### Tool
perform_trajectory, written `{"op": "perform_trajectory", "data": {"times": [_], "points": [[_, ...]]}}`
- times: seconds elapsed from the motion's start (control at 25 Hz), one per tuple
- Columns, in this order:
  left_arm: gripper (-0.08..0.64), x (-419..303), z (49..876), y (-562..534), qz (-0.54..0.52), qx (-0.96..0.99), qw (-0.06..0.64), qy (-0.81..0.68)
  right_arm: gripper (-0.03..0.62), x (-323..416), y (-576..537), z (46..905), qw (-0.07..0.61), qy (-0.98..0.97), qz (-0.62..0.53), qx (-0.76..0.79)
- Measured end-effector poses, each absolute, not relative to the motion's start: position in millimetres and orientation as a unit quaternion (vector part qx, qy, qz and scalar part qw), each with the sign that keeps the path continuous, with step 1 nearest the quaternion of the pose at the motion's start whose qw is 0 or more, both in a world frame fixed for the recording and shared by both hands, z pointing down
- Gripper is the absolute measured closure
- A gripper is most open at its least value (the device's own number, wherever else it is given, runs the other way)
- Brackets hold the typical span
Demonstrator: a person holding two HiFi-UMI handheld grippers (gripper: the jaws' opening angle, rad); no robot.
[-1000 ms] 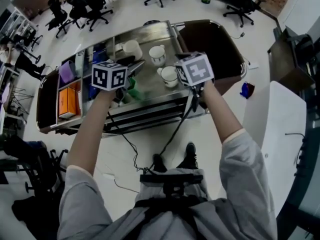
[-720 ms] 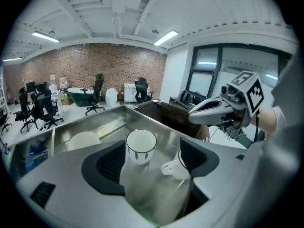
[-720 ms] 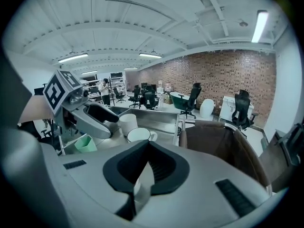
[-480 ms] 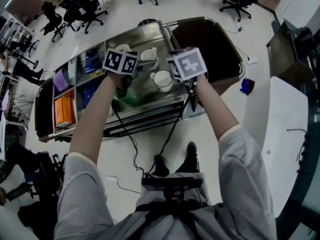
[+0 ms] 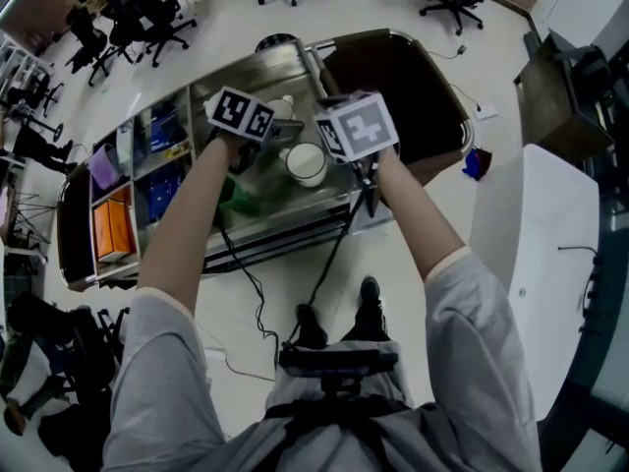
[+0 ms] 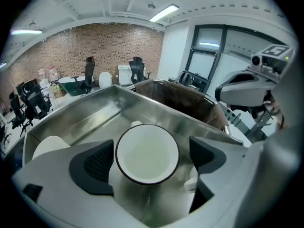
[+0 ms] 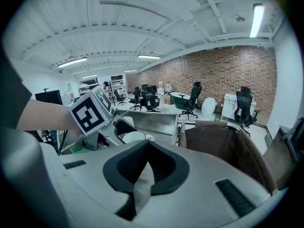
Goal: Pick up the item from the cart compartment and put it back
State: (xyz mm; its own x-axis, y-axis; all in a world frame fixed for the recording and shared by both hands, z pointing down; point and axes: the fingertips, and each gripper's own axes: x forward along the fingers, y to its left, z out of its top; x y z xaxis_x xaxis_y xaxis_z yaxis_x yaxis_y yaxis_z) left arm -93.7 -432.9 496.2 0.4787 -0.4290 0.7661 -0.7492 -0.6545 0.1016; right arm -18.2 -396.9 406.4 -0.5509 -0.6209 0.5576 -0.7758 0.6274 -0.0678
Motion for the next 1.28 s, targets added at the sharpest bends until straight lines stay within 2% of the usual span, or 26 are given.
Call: {"op": "perform_trajectory", "data": {"times": [0.24,0.36,1.28], "points": [[0.072,-92.5,515.2,-434.9,0.401,0.819,0.219,-0.348,0.583,-16.8,-394.9,406.4,0.242,-0.87,0.156,0.4],[0.141,-96.2,519.2,-436.8,0.414,0.811,0.208,-0.357,0.583,-14.8,-396.2,406.0,0.236,-0.869,0.159,0.405],[0.147,-110.6,500.6,-443.6,0.371,0.81,0.203,-0.407,0.583,-15.1,-390.1,412.5,0.235,-0.873,0.164,0.395]]}}
